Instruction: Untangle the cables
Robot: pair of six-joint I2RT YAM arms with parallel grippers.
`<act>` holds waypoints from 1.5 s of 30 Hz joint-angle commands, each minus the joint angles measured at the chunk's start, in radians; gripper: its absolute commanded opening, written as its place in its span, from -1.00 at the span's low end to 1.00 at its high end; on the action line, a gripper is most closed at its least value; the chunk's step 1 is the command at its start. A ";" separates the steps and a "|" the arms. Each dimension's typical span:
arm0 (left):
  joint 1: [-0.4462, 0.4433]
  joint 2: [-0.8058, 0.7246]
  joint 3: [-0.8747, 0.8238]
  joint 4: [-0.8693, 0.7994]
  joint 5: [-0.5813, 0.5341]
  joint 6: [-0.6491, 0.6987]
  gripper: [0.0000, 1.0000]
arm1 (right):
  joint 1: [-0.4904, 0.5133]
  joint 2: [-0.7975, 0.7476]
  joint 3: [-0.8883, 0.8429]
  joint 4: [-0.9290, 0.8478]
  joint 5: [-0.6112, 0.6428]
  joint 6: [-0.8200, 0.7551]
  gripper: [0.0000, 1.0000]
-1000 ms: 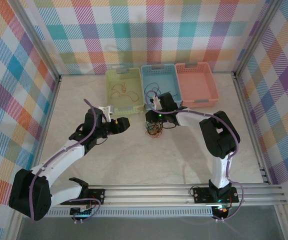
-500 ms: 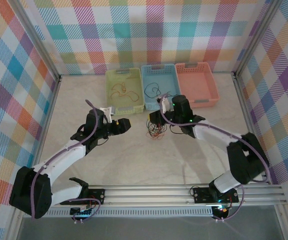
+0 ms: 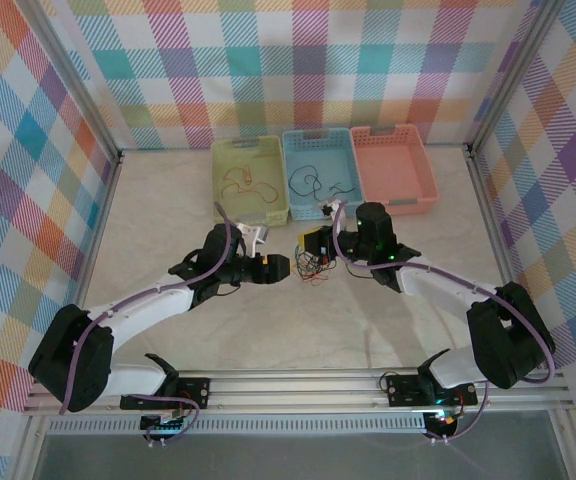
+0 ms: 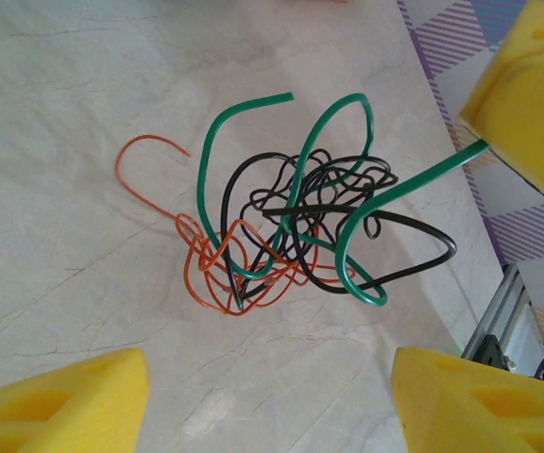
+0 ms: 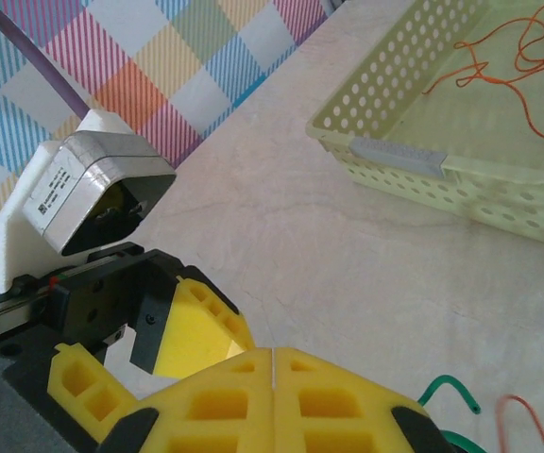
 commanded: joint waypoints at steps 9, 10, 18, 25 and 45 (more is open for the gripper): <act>-0.203 -0.027 0.144 -0.153 -0.297 -0.071 0.21 | 0.001 0.004 -0.017 0.055 0.109 0.058 -1.00; -0.225 -0.010 0.159 -0.152 -0.323 -0.064 0.20 | 0.001 0.009 -0.017 0.056 0.114 0.067 -1.00; -0.295 0.177 0.272 -0.140 -0.402 -0.019 0.17 | -0.001 0.029 -0.005 0.036 0.147 0.113 -1.00; -0.341 0.271 0.353 -0.202 -0.525 0.021 0.18 | -0.003 0.025 -0.003 0.029 0.145 0.112 -1.00; -0.378 0.308 0.428 -0.293 -0.702 0.026 -0.81 | -0.007 0.007 -0.005 0.018 0.142 0.108 -1.00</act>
